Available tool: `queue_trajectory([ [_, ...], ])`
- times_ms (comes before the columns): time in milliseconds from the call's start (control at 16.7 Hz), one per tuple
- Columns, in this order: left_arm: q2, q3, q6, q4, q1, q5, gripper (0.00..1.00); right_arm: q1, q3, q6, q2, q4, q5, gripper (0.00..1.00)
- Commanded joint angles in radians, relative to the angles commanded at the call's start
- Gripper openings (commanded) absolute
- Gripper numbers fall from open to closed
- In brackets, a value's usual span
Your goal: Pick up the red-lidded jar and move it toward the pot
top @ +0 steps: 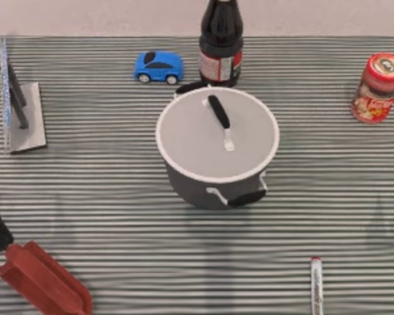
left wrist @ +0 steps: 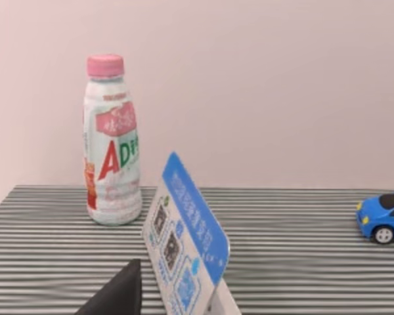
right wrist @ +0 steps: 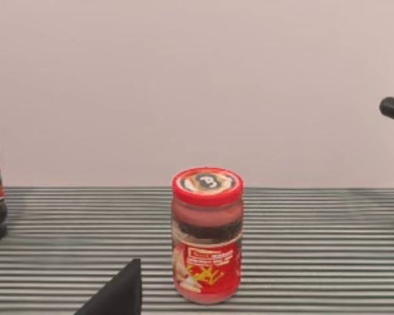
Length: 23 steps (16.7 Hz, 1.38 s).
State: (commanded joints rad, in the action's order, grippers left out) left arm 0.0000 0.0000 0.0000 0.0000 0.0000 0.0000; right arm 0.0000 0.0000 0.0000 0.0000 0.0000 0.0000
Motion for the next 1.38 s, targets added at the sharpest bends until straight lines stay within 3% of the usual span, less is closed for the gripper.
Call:
queue_trajectory([
  [300,0.0,0.0,0.0,0.0,0.0,0.0,1.0,0.001,0.05,-0.003,0.055,-0.032,-0.001,1.0],
  [600,0.0,0.0,0.0,0.0,0.0,0.0,1.0,-0.003,0.303,-0.021,0.337,-0.197,-0.002,1.0],
  [1380,0.0,0.0,0.0,0.0,0.0,0.0,1.0,-0.008,1.524,-0.134,1.652,-0.944,-0.013,1.0],
])
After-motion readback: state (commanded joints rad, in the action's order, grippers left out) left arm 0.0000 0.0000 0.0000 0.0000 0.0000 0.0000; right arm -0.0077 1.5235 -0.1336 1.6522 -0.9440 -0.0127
